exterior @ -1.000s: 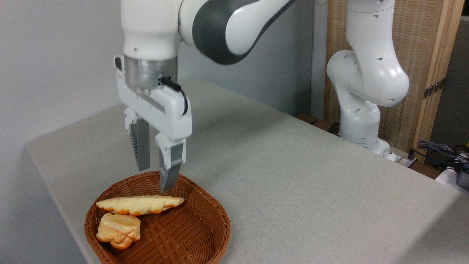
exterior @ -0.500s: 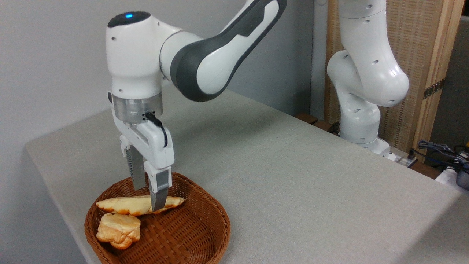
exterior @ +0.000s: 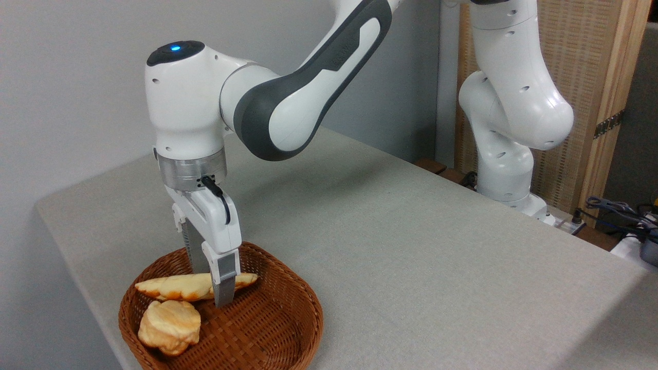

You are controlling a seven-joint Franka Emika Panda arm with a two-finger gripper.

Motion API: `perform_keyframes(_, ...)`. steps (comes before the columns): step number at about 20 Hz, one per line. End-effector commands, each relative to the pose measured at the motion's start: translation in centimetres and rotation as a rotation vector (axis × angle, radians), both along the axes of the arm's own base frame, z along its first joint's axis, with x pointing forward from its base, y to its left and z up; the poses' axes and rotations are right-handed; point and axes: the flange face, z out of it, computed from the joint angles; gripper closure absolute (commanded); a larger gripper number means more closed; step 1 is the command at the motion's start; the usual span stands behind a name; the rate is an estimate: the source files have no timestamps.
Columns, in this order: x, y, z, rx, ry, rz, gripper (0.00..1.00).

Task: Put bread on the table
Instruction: 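Close the gripper on the middle of the long bread roll, then lift the bread roll out of the basket and carry it beyond the rim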

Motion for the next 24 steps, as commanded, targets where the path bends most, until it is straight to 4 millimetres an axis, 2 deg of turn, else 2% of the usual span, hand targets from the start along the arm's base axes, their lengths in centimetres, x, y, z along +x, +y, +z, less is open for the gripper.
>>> perform_keyframes(1,0.4,-0.1,0.2,0.003,-0.014,-0.018,0.70)
perform_keyframes(10,0.3,-0.3,0.8,-0.004,-0.024,-0.020,0.70)
perform_keyframes(17,-0.9,-0.3,5.8,-0.061,-0.083,-0.002,0.69)
perform_keyframes(19,-1.8,-0.2,7.3,-0.075,-0.070,-0.002,0.67)
perform_keyframes(24,-3.9,0.0,9.4,-0.078,0.003,-0.015,0.65)
